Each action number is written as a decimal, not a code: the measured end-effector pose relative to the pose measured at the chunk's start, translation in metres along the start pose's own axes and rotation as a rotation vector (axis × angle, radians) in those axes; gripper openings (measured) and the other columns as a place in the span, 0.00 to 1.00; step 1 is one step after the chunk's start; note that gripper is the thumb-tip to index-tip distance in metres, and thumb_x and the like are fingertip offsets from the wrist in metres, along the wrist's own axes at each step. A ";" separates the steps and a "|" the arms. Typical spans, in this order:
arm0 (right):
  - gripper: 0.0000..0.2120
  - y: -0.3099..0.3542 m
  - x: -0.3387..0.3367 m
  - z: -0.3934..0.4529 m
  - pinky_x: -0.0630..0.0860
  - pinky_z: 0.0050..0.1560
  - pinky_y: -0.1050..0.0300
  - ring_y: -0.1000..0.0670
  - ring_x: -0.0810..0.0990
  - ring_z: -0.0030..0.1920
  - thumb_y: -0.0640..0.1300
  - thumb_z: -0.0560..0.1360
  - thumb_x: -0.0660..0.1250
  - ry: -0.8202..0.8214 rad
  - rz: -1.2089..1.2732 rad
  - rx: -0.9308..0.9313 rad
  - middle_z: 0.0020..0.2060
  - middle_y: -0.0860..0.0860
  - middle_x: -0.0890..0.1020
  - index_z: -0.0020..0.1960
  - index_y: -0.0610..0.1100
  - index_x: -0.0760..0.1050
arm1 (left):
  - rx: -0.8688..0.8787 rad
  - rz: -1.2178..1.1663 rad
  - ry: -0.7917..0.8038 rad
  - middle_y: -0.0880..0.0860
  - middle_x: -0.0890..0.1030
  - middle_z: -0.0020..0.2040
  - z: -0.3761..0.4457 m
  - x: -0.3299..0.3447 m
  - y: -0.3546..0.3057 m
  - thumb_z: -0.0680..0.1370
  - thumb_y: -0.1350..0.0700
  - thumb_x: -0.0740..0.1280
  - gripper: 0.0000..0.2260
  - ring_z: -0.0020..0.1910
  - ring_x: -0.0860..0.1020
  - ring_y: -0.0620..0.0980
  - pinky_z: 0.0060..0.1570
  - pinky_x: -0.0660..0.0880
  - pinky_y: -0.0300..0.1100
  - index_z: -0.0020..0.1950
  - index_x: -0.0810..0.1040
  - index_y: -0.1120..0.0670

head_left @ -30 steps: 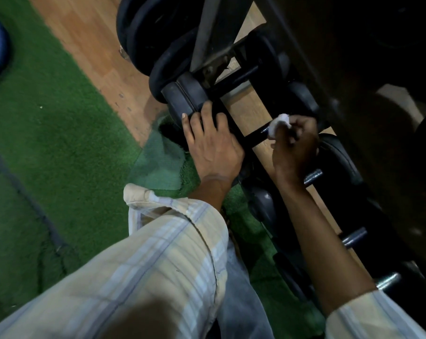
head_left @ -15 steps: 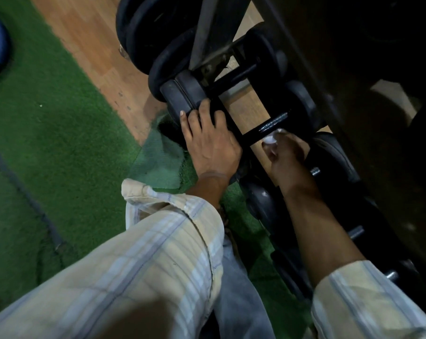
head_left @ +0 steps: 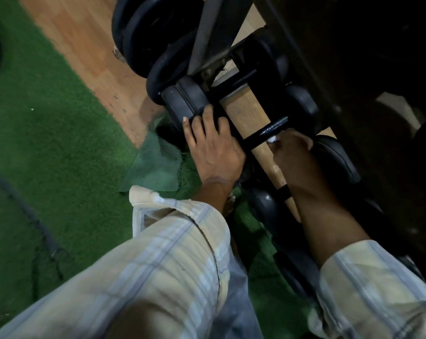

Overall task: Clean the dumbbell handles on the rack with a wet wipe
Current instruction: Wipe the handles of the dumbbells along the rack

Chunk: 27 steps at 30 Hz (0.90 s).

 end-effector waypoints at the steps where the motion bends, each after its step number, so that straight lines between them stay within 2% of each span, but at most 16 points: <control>1: 0.10 0.002 0.002 -0.006 0.72 0.37 0.59 0.47 0.81 0.39 0.38 0.81 0.63 0.035 0.009 0.029 0.35 0.47 0.78 0.41 0.39 0.74 | 0.000 -0.002 0.005 0.60 0.74 0.70 0.000 0.000 0.000 0.72 0.55 0.64 0.14 0.65 0.72 0.63 0.77 0.57 0.63 0.55 0.78 0.58; 3: 0.10 -0.007 0.008 -0.018 0.73 0.36 0.57 0.49 0.77 0.31 0.31 0.77 0.61 0.045 0.047 -0.006 0.33 0.45 0.78 0.39 0.40 0.75 | -0.002 -0.009 0.022 0.60 0.73 0.71 -0.001 -0.002 0.000 0.72 0.55 0.63 0.15 0.66 0.72 0.63 0.77 0.56 0.63 0.56 0.78 0.58; 5: 0.11 -0.011 0.023 -0.025 0.74 0.36 0.55 0.49 0.76 0.30 0.30 0.75 0.61 0.052 0.068 0.055 0.31 0.46 0.78 0.39 0.41 0.77 | -0.006 -0.014 0.041 0.59 0.72 0.72 0.000 -0.003 0.000 0.72 0.54 0.62 0.16 0.67 0.71 0.63 0.78 0.55 0.62 0.57 0.77 0.58; 8: 0.10 -0.013 0.025 -0.020 0.76 0.40 0.53 0.47 0.79 0.38 0.29 0.68 0.65 0.013 0.000 0.060 0.38 0.43 0.81 0.47 0.38 0.79 | -0.002 -0.025 0.042 0.59 0.72 0.72 0.001 -0.004 0.001 0.72 0.53 0.63 0.16 0.67 0.70 0.62 0.78 0.56 0.62 0.57 0.77 0.58; 10: 0.24 -0.010 0.021 -0.014 0.82 0.44 0.49 0.45 0.82 0.45 0.33 0.56 0.68 -0.004 -0.057 -0.005 0.46 0.40 0.84 0.52 0.37 0.79 | -0.006 -0.030 0.054 0.59 0.72 0.72 0.001 -0.005 0.001 0.72 0.53 0.63 0.17 0.68 0.70 0.62 0.78 0.56 0.62 0.58 0.77 0.58; 11: 0.26 -0.011 0.017 -0.011 0.84 0.46 0.45 0.44 0.84 0.46 0.35 0.53 0.68 -0.024 -0.106 -0.041 0.48 0.39 0.85 0.52 0.37 0.80 | -0.010 -0.032 0.060 0.59 0.72 0.72 0.001 -0.005 0.001 0.72 0.53 0.63 0.17 0.68 0.70 0.62 0.78 0.56 0.62 0.58 0.77 0.58; 12: 0.24 -0.014 0.011 -0.008 0.84 0.48 0.40 0.42 0.86 0.46 0.36 0.52 0.68 -0.023 -0.164 -0.089 0.47 0.38 0.85 0.49 0.38 0.82 | -0.012 -0.030 0.066 0.59 0.71 0.73 0.001 -0.006 0.002 0.72 0.52 0.63 0.18 0.69 0.70 0.62 0.78 0.55 0.62 0.59 0.77 0.58; 14: 0.12 -0.004 0.009 -0.029 0.82 0.50 0.33 0.40 0.87 0.44 0.37 0.54 0.71 0.013 -0.276 -0.161 0.42 0.36 0.86 0.38 0.39 0.83 | -0.014 -0.029 0.084 0.58 0.71 0.73 0.001 -0.007 0.002 0.73 0.52 0.62 0.19 0.69 0.69 0.62 0.78 0.55 0.62 0.60 0.76 0.57; 16: 0.04 0.012 0.011 -0.052 0.82 0.54 0.36 0.43 0.85 0.40 0.33 0.64 0.75 0.031 -0.286 -0.200 0.38 0.38 0.84 0.36 0.36 0.81 | -0.024 -0.029 0.108 0.58 0.71 0.73 0.003 -0.008 0.003 0.73 0.51 0.60 0.20 0.69 0.69 0.61 0.78 0.55 0.61 0.62 0.76 0.57; 18: 0.09 0.024 0.014 -0.058 0.82 0.51 0.45 0.48 0.82 0.39 0.30 0.74 0.70 0.041 -0.201 -0.249 0.38 0.44 0.81 0.39 0.41 0.78 | -0.020 -0.023 0.128 0.57 0.71 0.73 0.004 -0.009 0.004 0.73 0.51 0.59 0.20 0.69 0.69 0.61 0.78 0.56 0.61 0.63 0.75 0.56; 20: 0.03 0.038 0.021 -0.058 0.83 0.52 0.45 0.47 0.83 0.45 0.37 0.76 0.70 -0.034 -0.180 -0.357 0.45 0.45 0.84 0.46 0.43 0.79 | -0.014 -0.004 0.125 0.56 0.72 0.70 0.009 -0.013 0.007 0.74 0.51 0.60 0.18 0.66 0.71 0.59 0.75 0.60 0.59 0.63 0.74 0.54; 22: 0.03 0.049 0.030 -0.052 0.85 0.48 0.47 0.47 0.85 0.46 0.41 0.78 0.70 -0.081 -0.184 -0.440 0.51 0.45 0.85 0.51 0.44 0.80 | -0.018 0.010 0.078 0.55 0.73 0.64 0.023 -0.019 0.014 0.76 0.51 0.62 0.15 0.60 0.72 0.58 0.66 0.66 0.57 0.61 0.73 0.53; 24: 0.03 0.058 0.042 -0.044 0.85 0.46 0.51 0.49 0.85 0.44 0.39 0.80 0.69 -0.080 -0.190 -0.498 0.52 0.46 0.84 0.51 0.47 0.79 | -0.044 0.020 0.021 0.55 0.73 0.59 0.046 -0.023 0.023 0.77 0.51 0.61 0.13 0.57 0.72 0.58 0.58 0.67 0.55 0.59 0.72 0.52; 26: 0.06 0.068 0.054 -0.042 0.83 0.54 0.49 0.50 0.84 0.50 0.40 0.80 0.68 -0.139 -0.267 -0.636 0.52 0.48 0.85 0.52 0.50 0.80 | -0.099 0.024 -0.022 0.55 0.74 0.58 0.076 -0.022 0.033 0.77 0.51 0.61 0.12 0.58 0.73 0.59 0.56 0.68 0.56 0.58 0.72 0.52; 27: 0.07 0.072 0.060 -0.041 0.81 0.56 0.52 0.51 0.82 0.52 0.40 0.80 0.67 -0.166 -0.302 -0.712 0.52 0.50 0.84 0.53 0.50 0.81 | -0.129 0.013 -0.038 0.55 0.75 0.58 0.091 -0.019 0.038 0.76 0.51 0.60 0.12 0.58 0.73 0.59 0.57 0.68 0.56 0.58 0.72 0.52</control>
Point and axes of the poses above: each hand's wrist, its own z-axis towards the middle knuckle, its own x-axis out of the palm, y = z × x, the point moved 2 cm from there along z, towards the middle knuckle
